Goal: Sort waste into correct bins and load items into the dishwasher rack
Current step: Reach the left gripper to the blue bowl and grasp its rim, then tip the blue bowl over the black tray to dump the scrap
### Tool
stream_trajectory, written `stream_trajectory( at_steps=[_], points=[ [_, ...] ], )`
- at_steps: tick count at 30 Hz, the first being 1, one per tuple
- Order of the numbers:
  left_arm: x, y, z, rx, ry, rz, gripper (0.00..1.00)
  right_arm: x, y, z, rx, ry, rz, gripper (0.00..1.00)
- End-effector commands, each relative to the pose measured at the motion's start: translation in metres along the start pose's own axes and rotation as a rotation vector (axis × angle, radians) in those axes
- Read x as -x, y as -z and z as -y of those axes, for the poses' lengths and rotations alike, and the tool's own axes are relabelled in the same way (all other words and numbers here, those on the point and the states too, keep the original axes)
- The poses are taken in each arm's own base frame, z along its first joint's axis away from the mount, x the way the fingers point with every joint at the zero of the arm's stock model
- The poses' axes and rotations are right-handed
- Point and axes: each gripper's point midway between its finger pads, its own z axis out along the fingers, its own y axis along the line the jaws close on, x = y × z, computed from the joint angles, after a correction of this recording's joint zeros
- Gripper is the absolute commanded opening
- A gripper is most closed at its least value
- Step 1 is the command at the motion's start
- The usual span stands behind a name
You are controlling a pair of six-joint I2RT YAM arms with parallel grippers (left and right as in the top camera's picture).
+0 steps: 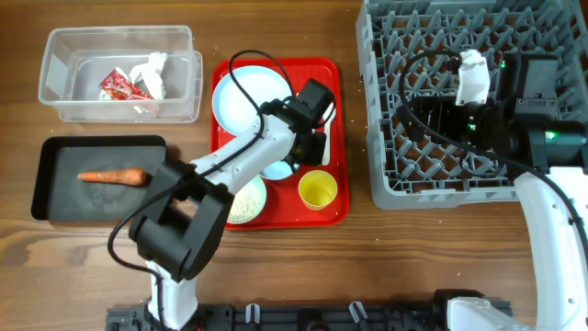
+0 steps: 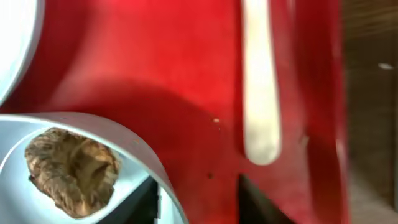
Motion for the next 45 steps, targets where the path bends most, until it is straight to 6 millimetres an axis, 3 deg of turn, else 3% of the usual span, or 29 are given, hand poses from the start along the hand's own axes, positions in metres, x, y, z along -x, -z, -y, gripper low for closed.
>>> stream_trajectory(
  at_steps=[1, 5, 12, 16, 18, 20, 21, 24, 28, 31, 35, 40, 45],
  points=[
    [0.007, -0.004, -0.012, 0.082, 0.078, 0.035, 0.29, 0.002, -0.001, -0.001, 0.013, -0.006, -0.002, 1.0],
    [0.011, -0.004, -0.011, 0.08, 0.086, 0.052, 0.04, 0.002, -0.001, -0.001, 0.013, -0.005, -0.002, 1.0],
    [0.011, 0.002, -0.008, 0.059, 0.085, 0.051, 0.04, 0.002, -0.001, -0.001, 0.013, -0.004, -0.002, 1.0],
    [0.024, 0.051, 0.011, -0.021, 0.084, 0.077, 0.04, 0.003, -0.001, -0.001, 0.013, -0.004, 0.0, 1.0],
    [0.03, 0.086, 0.026, -0.131, 0.09, 0.088, 0.04, 0.003, -0.001, -0.001, 0.013, -0.004, 0.0, 1.0],
    [0.032, 0.126, 0.027, -0.241, 0.114, 0.11, 0.04, 0.003, -0.001, -0.001, 0.013, -0.003, 0.0, 1.0],
    [0.03, 0.138, 0.02, -0.253, 0.132, 0.114, 0.04, 0.003, -0.001, -0.001, 0.013, -0.004, 0.0, 1.0],
    [0.013, 0.174, -0.028, -0.217, 0.242, 0.099, 0.04, 0.003, -0.001, -0.001, 0.014, -0.006, 0.001, 1.0],
    [-0.011, 0.203, -0.116, -0.135, 0.391, 0.074, 0.04, 0.003, -0.001, -0.001, 0.014, -0.006, 0.001, 1.0],
    [-0.024, 0.207, -0.164, -0.167, 0.48, 0.047, 0.04, 0.003, -0.001, -0.001, 0.014, -0.006, 0.001, 1.0],
    [-0.035, 0.206, -0.205, -0.299, 0.541, 0.081, 0.04, 0.003, -0.001, -0.001, 0.014, -0.007, 0.0, 1.0],
    [-0.042, 0.211, -0.256, -0.604, 0.591, 0.306, 0.04, 0.003, -0.001, -0.001, 0.014, -0.007, 0.0, 1.0],
    [-0.061, 0.196, -0.306, -0.816, 0.726, 0.487, 0.04, 0.002, -0.001, -0.001, 0.015, -0.015, -0.002, 1.0]
  ],
)
